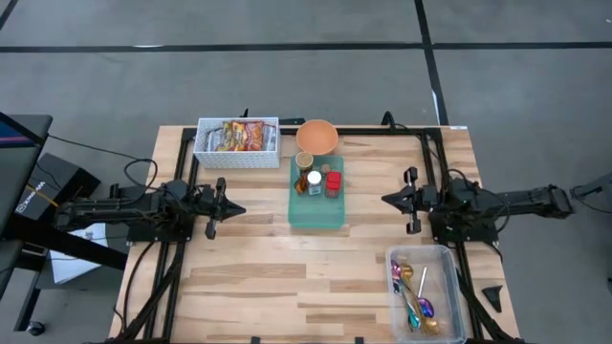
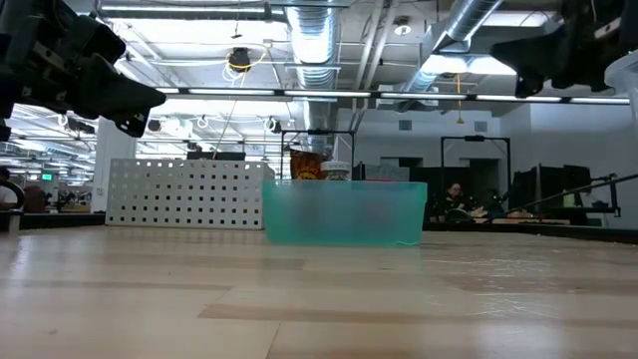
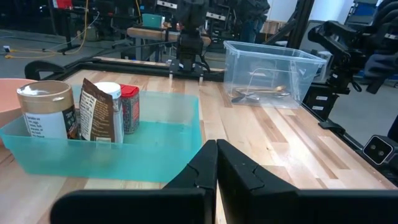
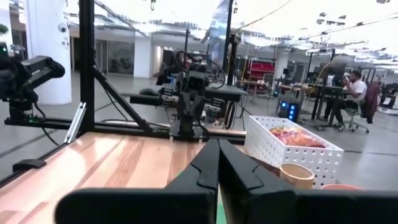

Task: Pick & Place Food Item
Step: Return to Home Position

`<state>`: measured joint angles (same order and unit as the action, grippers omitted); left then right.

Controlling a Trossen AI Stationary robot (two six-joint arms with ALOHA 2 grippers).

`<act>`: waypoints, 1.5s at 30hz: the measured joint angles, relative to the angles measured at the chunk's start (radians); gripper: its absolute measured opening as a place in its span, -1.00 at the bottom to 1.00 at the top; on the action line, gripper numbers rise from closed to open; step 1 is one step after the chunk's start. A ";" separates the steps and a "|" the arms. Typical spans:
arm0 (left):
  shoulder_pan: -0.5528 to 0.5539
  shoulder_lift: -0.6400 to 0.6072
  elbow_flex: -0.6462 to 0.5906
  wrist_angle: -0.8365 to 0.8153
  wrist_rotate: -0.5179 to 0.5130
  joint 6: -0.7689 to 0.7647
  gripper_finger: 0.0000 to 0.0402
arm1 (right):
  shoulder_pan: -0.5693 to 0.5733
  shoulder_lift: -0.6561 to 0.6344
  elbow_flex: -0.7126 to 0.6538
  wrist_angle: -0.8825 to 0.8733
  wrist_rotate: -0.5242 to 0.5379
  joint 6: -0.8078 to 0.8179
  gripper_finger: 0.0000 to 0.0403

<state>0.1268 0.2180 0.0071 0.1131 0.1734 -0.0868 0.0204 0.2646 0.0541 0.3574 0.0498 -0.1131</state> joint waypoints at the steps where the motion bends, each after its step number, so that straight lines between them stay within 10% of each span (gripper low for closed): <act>1: 0.000 0.000 0.000 0.000 0.000 0.000 -0.99 | 0.000 -0.020 -0.013 -0.002 0.002 0.001 -1.00; 11: 0.000 0.000 0.000 0.000 0.000 0.000 -0.99 | -0.007 -0.202 -0.046 -0.317 0.098 0.078 -1.00; 25: 0.000 0.000 0.000 0.000 0.000 0.000 -0.99 | -0.001 -0.184 -0.046 -0.321 0.102 0.493 -0.93; 45: 0.000 0.000 0.000 0.000 0.000 0.000 -0.99 | -0.001 -0.184 -0.047 -0.321 0.101 0.506 -0.92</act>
<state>0.1265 0.2180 0.0071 0.1131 0.1734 -0.0869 0.0196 0.0811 0.0071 0.0369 0.1513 0.3931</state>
